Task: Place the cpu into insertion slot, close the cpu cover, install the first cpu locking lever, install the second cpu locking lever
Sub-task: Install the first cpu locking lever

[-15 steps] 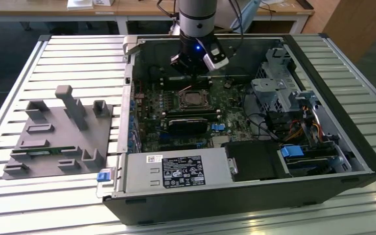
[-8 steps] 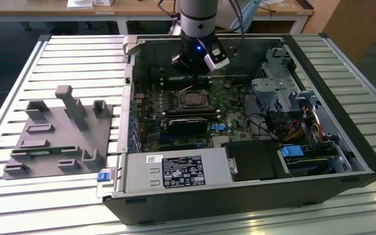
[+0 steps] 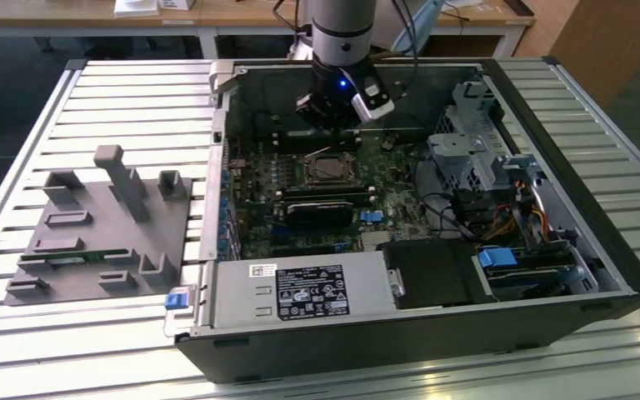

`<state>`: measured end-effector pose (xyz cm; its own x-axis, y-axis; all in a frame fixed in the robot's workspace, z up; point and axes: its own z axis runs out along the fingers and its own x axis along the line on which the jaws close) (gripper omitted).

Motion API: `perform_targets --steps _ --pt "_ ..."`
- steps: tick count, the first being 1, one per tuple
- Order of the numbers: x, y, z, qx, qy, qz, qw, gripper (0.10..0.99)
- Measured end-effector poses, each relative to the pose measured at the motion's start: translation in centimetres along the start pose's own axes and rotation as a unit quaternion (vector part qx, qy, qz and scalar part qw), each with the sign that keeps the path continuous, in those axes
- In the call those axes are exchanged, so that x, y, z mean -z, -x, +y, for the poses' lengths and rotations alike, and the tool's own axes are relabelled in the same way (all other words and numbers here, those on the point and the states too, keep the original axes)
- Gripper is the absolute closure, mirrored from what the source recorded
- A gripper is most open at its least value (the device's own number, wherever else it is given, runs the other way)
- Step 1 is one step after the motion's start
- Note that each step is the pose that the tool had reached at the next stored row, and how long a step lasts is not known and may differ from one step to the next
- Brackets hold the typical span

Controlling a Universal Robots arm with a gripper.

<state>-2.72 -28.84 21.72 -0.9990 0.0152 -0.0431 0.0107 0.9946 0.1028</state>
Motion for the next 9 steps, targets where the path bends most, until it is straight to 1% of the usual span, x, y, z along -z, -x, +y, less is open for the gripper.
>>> perform_targets --steps 9 --pt "-0.82 0.32 -0.08 0.0 0.0 0.0002 1.0 0.98"
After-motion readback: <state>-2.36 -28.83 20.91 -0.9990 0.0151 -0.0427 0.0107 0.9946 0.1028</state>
